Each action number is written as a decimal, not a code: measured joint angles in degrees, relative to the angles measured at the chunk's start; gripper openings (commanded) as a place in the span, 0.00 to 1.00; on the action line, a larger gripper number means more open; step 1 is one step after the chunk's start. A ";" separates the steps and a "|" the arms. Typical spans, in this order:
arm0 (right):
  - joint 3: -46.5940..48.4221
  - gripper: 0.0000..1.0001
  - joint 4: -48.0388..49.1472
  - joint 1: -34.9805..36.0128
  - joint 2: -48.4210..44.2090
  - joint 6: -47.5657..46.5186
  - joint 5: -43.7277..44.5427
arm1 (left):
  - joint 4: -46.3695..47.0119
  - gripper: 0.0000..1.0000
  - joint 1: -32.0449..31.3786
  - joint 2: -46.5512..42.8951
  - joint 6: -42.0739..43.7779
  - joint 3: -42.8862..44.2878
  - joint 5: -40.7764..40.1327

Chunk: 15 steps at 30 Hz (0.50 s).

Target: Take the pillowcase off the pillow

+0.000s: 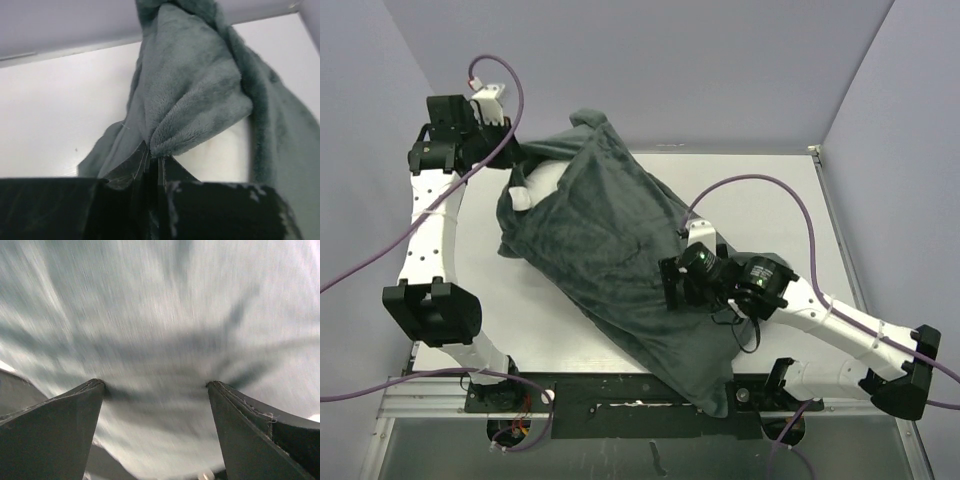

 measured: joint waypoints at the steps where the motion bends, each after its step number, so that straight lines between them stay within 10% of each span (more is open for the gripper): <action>1: -1.03 0.85 -1.01 1.49 0.04 0.48 -0.09 | -0.02 0.00 0.09 0.02 -1.29 2.27 0.70; 15: -9.97 0.82 2.56 11.41 13.66 4.68 -1.57 | 2.16 0.00 -2.95 1.33 -18.51 27.30 13.68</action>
